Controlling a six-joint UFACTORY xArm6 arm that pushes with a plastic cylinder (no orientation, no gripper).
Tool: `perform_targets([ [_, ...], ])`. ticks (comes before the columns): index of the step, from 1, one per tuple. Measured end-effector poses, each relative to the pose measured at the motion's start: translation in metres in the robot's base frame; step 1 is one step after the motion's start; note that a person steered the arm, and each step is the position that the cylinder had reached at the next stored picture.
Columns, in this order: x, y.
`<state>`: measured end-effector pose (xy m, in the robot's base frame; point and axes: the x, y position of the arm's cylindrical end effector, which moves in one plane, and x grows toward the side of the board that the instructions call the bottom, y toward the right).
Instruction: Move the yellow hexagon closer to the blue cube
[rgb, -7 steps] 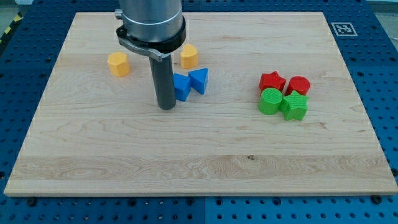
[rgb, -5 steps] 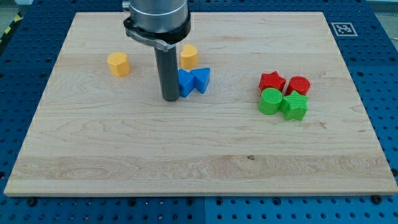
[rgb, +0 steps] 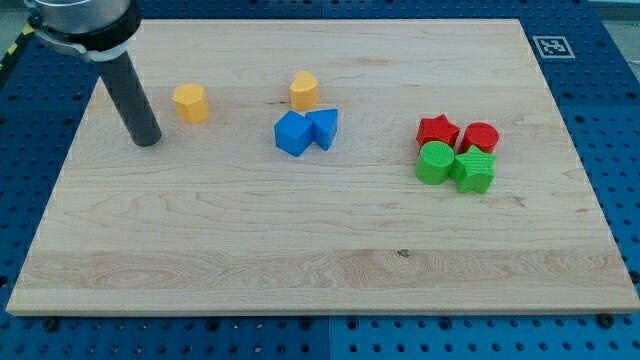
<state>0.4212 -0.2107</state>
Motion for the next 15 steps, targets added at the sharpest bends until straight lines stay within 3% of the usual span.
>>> perform_targets([
  [4, -0.018, -0.005],
  [5, -0.039, -0.007],
  [8, -0.052, 0.018],
  [10, -0.052, 0.066],
  [12, -0.087, 0.084],
  [13, -0.057, 0.101],
  [15, -0.05, 0.073],
])
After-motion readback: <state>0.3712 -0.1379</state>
